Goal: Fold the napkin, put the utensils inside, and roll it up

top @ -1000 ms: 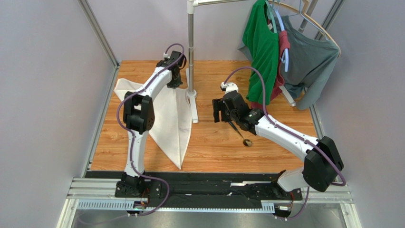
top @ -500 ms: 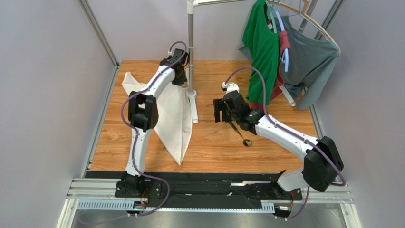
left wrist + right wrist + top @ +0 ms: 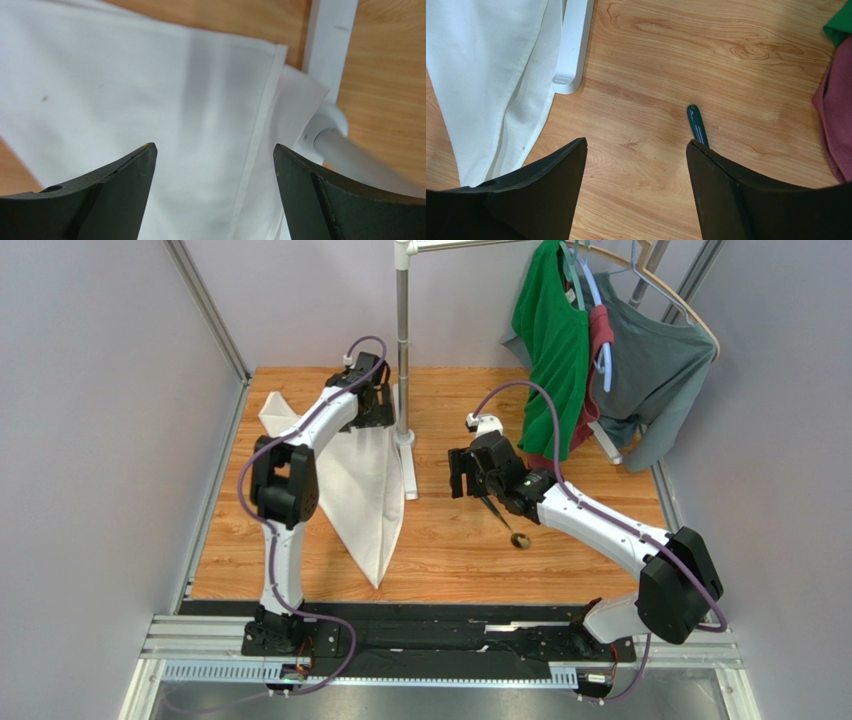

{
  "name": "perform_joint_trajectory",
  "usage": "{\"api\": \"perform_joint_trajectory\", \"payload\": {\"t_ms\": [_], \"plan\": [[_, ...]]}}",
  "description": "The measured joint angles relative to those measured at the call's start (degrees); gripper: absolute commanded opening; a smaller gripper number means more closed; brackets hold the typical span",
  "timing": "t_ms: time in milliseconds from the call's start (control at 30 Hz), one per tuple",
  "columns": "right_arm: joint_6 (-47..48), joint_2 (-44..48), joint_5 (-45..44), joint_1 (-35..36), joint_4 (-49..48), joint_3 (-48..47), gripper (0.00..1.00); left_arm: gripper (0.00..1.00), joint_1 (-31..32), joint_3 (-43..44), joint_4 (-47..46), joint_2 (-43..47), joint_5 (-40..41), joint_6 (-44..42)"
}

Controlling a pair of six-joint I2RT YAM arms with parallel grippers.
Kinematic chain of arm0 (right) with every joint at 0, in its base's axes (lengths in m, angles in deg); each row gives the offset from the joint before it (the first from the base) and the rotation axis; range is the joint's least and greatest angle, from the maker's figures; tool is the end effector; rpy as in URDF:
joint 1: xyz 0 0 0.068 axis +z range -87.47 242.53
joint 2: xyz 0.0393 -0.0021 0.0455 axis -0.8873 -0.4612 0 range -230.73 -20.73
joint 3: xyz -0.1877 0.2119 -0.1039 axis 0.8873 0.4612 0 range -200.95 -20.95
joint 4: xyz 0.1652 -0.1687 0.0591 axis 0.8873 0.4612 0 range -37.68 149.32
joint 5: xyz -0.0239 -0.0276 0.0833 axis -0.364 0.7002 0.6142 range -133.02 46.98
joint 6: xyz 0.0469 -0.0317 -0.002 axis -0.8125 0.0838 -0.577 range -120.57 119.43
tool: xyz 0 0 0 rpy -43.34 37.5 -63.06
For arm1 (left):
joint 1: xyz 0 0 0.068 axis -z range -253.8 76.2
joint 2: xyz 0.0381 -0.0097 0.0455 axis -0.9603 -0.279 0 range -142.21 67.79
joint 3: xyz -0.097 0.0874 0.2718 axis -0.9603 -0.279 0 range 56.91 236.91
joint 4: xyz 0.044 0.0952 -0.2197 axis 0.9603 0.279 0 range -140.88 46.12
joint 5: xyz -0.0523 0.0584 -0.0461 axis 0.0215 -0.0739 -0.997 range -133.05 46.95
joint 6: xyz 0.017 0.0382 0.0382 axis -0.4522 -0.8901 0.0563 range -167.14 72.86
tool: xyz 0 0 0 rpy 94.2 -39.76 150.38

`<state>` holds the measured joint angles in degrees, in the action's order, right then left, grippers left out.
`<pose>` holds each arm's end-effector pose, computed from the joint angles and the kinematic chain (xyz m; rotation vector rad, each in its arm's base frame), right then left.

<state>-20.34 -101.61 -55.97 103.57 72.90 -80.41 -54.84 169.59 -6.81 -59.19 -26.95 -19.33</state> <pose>0.2240 0.1831 0.3015 -0.3095 2.2774 0.2925 0.4658 -0.1484 0.2551 -0.2961 2.5121 0.0438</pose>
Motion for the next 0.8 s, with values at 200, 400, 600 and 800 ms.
{"api": "perform_joint_trajectory", "payload": {"t_ms": [200, 400, 600, 800], "plan": [[-0.07, 0.57, 1.73, 0.0, -0.24, 0.59, 0.77, 0.91, -2.69, -27.69, -5.05, 26.14, 2.36, 2.25], [-0.2, 0.57, 4.22, 0.0, -1.64, 0.61, 0.77, 0.75, -8.22, -44.33, -9.22, 40.11, 2.45, 5.7], [-0.39, 0.61, 5.55, 0.0, -2.51, 1.7, 0.77, 0.61, -13.9, -54.23, -11.8, 40.09, -0.79, 8.46], [-0.63, 0.76, 5.97, 0.0, -2.51, 2.45, 0.77, 0.56, -16.44, -56.19, -14.01, 40.06, -1.86, 10.23]]}}
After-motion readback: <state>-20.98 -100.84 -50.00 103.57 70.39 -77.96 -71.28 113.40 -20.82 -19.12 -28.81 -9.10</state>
